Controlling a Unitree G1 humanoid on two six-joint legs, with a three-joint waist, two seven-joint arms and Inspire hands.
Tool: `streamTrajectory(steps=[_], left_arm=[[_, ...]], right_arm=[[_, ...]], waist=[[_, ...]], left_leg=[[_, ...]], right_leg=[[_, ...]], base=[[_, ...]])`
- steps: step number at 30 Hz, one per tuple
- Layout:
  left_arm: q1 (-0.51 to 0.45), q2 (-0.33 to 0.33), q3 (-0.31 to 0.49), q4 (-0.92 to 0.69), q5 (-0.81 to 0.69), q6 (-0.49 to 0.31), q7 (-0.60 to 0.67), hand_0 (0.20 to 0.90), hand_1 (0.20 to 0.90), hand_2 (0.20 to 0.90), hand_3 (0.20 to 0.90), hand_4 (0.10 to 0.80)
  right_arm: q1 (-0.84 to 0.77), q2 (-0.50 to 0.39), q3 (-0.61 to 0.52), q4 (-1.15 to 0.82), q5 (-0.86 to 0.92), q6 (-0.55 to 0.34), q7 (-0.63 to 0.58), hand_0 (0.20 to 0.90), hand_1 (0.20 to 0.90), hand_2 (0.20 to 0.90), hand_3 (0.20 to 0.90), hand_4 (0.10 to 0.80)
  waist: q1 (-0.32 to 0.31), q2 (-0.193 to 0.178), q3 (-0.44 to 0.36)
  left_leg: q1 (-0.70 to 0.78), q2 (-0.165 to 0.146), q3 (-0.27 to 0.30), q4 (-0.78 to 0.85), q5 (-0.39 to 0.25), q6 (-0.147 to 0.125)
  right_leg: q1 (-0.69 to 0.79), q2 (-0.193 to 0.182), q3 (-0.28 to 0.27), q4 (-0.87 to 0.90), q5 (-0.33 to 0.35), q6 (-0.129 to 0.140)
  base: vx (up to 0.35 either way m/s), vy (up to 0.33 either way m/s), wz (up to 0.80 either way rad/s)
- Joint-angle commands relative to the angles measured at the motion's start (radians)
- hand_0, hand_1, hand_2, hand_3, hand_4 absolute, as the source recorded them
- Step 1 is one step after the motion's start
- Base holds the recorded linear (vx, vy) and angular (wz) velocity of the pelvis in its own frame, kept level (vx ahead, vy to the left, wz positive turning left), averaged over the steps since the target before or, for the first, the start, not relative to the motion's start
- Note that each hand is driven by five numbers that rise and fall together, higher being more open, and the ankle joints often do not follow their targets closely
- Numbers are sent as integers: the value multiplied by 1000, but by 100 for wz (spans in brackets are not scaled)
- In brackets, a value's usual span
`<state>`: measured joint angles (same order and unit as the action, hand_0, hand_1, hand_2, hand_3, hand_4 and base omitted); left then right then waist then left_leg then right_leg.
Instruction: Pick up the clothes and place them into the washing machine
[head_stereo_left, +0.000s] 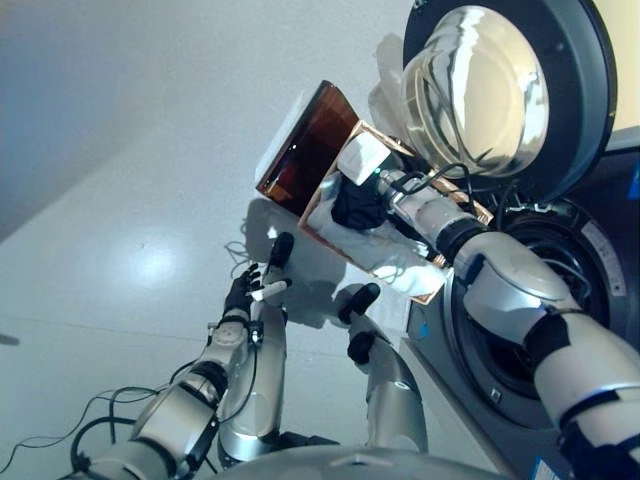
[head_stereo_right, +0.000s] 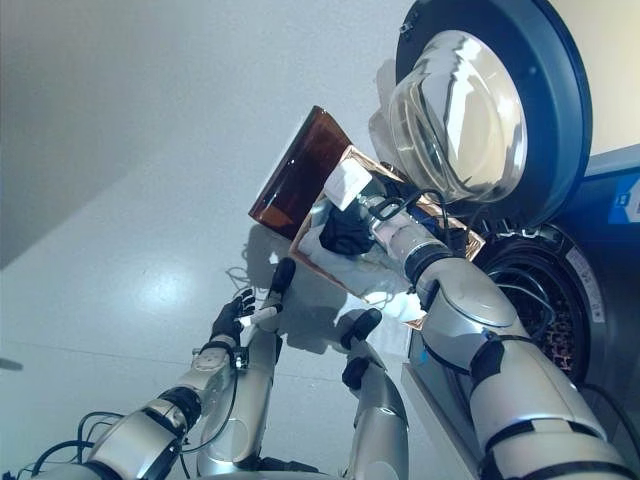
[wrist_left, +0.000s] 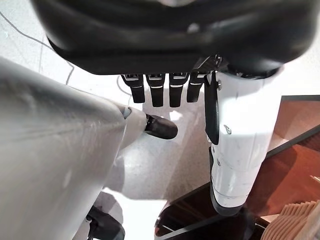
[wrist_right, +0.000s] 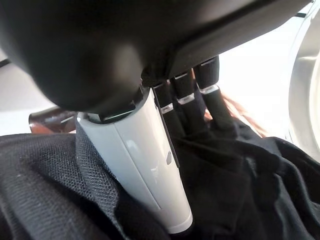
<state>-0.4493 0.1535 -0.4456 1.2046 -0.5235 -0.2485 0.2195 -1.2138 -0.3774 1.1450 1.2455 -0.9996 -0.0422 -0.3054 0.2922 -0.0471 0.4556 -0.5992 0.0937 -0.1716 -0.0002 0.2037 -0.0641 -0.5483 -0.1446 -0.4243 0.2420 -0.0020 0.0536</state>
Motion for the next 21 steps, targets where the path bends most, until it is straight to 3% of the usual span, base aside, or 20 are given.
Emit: streamTrajectory(steps=[1,14,19,21], left_arm=[[-11,-5,-5,-19,-10,-31,13,900,900,900,900,800],[4,5,7,-9,-8,-26,11,900,900,900,900,800],[12,4,24,26,3,-18,14,900,900,900,900,800],[14,2,28,37,8,-15,17,900,900,900,900,800]], right_arm=[[-136,-51,5,38,35,38,-28,200,200,200,200,300],[-145,-50,4,20,59,29,-28,200,200,200,200,300],[-134,-43,-21,-9,104,23,-32,200,200,200,200,300],[-115,-39,-48,-24,142,17,-34,200,200,200,200,300]], waist=[[41,15,51],[35,4,48],[22,0,40],[18,2,35]], left_leg=[[41,-31,-53,-87,21,-14],[79,-34,-42,-87,12,-13],[114,-36,-13,-87,0,-11],[120,-38,0,-87,22,-5]], right_leg=[[23,-4,74,49,0,61],[65,4,95,17,12,57],[100,5,117,-6,20,56],[108,3,116,-22,52,49]], base=[[0,0,0],[-2,-2,-4],[-2,43,-6],[-61,100,-19]])
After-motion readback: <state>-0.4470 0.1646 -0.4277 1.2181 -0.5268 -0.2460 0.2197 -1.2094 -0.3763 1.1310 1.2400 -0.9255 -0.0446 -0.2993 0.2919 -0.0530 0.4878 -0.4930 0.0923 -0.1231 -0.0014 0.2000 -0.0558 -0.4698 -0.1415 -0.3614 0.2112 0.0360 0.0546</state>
